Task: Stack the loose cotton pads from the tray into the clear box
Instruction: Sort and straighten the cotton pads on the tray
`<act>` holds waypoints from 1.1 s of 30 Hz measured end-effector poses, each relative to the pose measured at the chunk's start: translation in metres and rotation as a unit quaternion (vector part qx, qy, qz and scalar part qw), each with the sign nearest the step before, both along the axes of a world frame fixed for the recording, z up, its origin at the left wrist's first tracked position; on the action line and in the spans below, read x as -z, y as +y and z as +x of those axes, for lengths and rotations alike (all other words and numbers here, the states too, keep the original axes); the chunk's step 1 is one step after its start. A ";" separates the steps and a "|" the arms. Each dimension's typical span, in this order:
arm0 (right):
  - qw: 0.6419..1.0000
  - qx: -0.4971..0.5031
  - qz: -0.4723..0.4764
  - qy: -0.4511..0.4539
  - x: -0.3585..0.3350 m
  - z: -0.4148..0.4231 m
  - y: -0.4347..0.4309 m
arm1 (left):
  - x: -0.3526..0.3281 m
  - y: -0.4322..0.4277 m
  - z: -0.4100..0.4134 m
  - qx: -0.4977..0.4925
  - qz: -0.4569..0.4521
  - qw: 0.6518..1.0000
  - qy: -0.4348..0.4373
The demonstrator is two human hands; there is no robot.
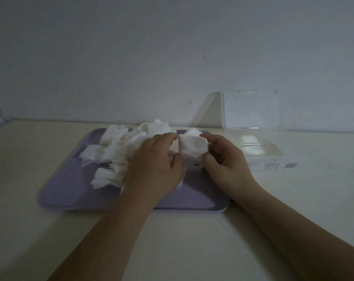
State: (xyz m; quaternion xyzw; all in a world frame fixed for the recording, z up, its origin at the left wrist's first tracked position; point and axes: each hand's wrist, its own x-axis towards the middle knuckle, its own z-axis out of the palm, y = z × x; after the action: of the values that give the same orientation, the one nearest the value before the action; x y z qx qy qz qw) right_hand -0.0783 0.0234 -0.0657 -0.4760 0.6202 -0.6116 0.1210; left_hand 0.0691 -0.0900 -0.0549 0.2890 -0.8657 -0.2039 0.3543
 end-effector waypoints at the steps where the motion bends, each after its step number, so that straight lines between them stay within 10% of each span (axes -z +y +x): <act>1: 1.000 -0.007 -0.004 -0.014 -0.002 0.002 0.001 | -0.004 0.003 0.001 -0.002 0.009 1.000 0.003; 8: 0.993 -0.058 0.008 -0.106 -0.003 0.002 0.003 | -0.012 0.016 0.002 0.009 0.229 0.966 0.122; 33: 0.966 -0.113 -0.036 -0.228 -0.004 -0.006 0.003 | -0.008 0.024 0.001 0.157 0.303 0.926 0.161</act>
State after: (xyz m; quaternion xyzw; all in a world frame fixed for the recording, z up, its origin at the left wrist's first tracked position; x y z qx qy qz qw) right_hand -0.0840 0.0269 -0.0614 -0.3951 0.4957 -0.7085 0.3103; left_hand 0.0701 -0.0657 -0.0465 0.2065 -0.7277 -0.5537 0.3481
